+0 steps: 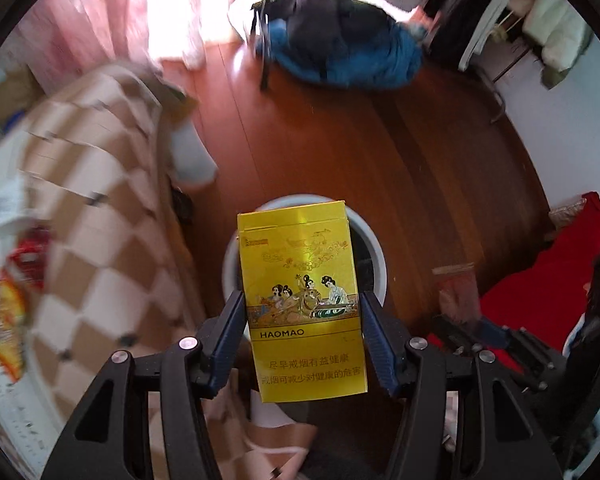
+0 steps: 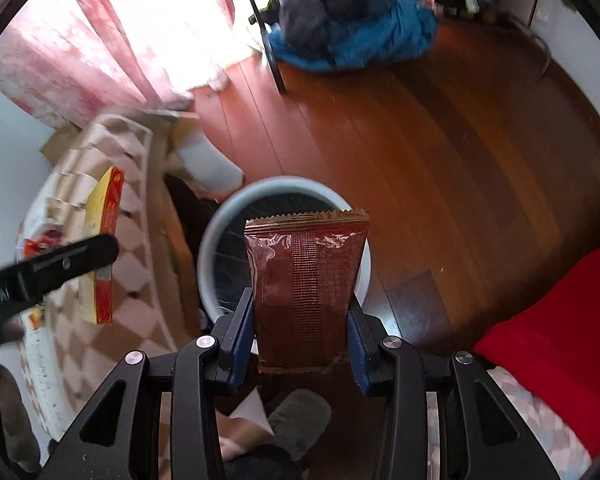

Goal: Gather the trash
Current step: 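Carry the packet and yellow pack over the bin with both tools, then open both tools to drop the packet and pack into the bin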

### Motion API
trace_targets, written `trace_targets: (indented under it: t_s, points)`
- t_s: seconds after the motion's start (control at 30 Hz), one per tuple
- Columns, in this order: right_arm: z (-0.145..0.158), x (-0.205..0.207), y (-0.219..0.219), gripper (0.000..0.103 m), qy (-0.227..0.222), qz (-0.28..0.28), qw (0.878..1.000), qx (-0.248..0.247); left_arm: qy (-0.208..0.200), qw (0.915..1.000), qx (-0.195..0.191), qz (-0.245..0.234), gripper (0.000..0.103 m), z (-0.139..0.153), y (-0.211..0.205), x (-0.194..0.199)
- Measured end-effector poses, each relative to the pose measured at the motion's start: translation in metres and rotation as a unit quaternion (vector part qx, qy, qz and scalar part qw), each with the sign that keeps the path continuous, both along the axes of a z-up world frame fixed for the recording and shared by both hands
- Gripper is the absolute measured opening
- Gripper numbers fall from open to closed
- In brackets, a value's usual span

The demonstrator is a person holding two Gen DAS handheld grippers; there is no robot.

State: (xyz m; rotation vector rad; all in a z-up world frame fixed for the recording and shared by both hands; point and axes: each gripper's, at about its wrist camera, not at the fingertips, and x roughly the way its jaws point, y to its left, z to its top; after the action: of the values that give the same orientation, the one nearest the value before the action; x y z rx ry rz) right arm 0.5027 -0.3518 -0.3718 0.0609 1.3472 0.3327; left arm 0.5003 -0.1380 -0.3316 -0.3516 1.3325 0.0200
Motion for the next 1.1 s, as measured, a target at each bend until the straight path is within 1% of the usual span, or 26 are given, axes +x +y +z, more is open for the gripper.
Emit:
trace_targets:
  t_s: [0.03, 0.1, 0.13, 0.17, 0.2, 0.23, 0.3, 0.33, 0.37, 0.4, 0.43, 0.47, 0.53, 0.7, 0.77, 0.93, 1.1]
  points:
    - [-0.015, 0.006, 0.000, 0.043, 0.011, -0.001, 1.000, 0.000, 0.009, 0.9999, -0.006, -0.001, 0.055, -0.009, -0.002, 0.007]
    - [-0.037, 0.014, -0.001, 0.043, 0.030, -0.003, 1.000, 0.001, 0.041, 0.9989, -0.021, -0.006, 0.055, -0.033, -0.008, 0.025]
    - [-0.047, 0.019, -0.001, 0.043, 0.038, -0.004, 0.999, 0.004, 0.056, 0.9978, -0.034, -0.007, 0.056, -0.045, -0.009, 0.033]
    - [-0.057, 0.024, -0.001, 0.043, 0.046, -0.006, 0.999, 0.005, 0.065, 0.9972, -0.036, -0.005, 0.058, -0.051, -0.010, 0.039]
    - [-0.065, 0.027, 0.000, 0.043, 0.053, -0.005, 0.999, 0.007, 0.073, 0.9967, -0.036, -0.002, 0.068, -0.057, -0.010, 0.045]
    - [-0.073, 0.031, 0.000, 0.044, 0.063, -0.004, 0.998, 0.016, 0.079, 0.9962, -0.039, -0.001, 0.081, -0.060, -0.012, 0.048]
    - [-0.089, 0.037, 0.000, 0.054, 0.083, -0.007, 0.996, 0.032, 0.083, 0.9956, -0.041, 0.009, 0.089, -0.064, -0.009, 0.050]
    - [-0.094, 0.037, 0.001, 0.063, 0.090, -0.006, 0.995, 0.039, 0.085, 0.9955, -0.038, 0.015, 0.094, -0.064, -0.006, 0.051]
    - [-0.100, 0.037, 0.002, 0.072, 0.096, -0.007, 0.995, 0.041, 0.088, 0.9956, -0.022, 0.021, 0.097, -0.064, -0.006, 0.051]
    - [-0.103, 0.037, 0.002, 0.079, 0.098, -0.007, 0.994, 0.045, 0.087, 0.9958, 0.003, 0.027, 0.099, -0.061, 0.000, 0.045]
    - [-0.108, 0.037, 0.002, 0.094, 0.103, -0.006, 0.993, 0.048, 0.081, 0.9960, 0.020, 0.031, 0.099, -0.058, 0.003, 0.040]
    - [-0.112, 0.037, 0.002, 0.102, 0.108, -0.009, 0.993, 0.044, 0.080, 0.9955, 0.038, 0.033, 0.099, -0.055, 0.005, 0.034]
    - [-0.116, 0.034, 0.003, 0.102, 0.113, -0.013, 0.993, 0.044, 0.078, 0.9950, 0.054, 0.032, 0.099, -0.053, 0.008, 0.023]
    - [-0.110, 0.025, 0.000, 0.102, 0.099, -0.019, 0.995, 0.002, 0.074, 0.9934, 0.082, 0.031, 0.099, -0.052, 0.012, 0.000]
    - [-0.100, 0.020, -0.005, 0.102, 0.090, -0.024, 0.996, -0.009, 0.071, 0.9934, 0.086, 0.028, 0.099, -0.047, 0.008, -0.008]
    - [-0.068, 0.007, -0.009, 0.102, 0.055, -0.022, 0.997, -0.045, 0.054, 0.9923, 0.111, 0.012, 0.099, -0.038, -0.002, -0.025]
    - [-0.040, -0.002, -0.007, 0.102, 0.034, -0.018, 0.997, -0.063, 0.036, 0.9922, 0.119, 0.007, 0.099, -0.021, -0.009, -0.037]
